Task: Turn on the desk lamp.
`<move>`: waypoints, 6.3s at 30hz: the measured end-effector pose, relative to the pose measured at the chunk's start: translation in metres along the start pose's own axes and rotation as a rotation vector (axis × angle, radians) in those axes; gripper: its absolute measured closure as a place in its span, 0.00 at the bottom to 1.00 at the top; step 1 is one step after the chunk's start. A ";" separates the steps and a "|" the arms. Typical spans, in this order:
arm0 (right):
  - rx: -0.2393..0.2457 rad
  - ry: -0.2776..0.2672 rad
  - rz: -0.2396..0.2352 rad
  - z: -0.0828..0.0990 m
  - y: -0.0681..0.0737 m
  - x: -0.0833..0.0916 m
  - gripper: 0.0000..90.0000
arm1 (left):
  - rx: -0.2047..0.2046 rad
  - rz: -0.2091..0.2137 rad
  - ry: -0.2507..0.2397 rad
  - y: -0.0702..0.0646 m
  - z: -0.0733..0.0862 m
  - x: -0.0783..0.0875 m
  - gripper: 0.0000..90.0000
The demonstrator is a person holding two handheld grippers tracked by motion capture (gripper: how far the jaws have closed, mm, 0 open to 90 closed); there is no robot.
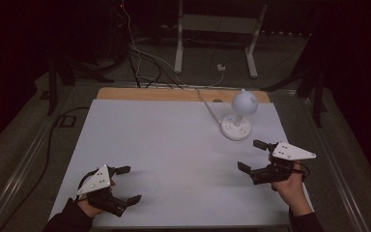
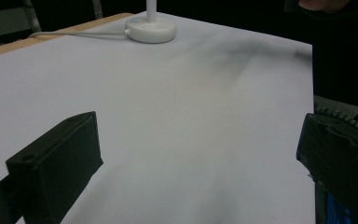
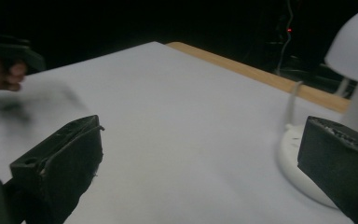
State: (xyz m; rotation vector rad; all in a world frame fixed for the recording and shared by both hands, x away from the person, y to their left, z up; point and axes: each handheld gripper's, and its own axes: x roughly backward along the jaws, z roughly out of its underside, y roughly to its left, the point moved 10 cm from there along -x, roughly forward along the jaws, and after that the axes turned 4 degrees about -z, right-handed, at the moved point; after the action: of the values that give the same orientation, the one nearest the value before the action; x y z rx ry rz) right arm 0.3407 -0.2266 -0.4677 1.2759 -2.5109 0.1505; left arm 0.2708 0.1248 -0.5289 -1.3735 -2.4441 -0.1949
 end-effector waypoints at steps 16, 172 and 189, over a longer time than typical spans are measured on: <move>-0.060 -0.007 0.071 0.001 -0.052 -0.003 0.00 | 0.003 0.000 -0.001 0.001 0.000 0.000 0.00; -0.429 0.062 0.347 0.067 -0.200 -0.086 0.94 | 0.015 -0.006 0.002 0.003 0.000 -0.001 0.00; -0.370 0.000 0.304 0.049 -0.191 -0.073 0.26 | 0.008 -0.002 -0.003 0.001 -0.001 -0.001 0.00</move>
State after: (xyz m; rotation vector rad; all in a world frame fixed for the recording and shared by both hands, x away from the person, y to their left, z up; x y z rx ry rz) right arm 0.5225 -0.2959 -0.5473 0.7495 -2.5611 -0.2367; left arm 0.2729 0.1241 -0.5285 -1.3683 -2.4462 -0.1833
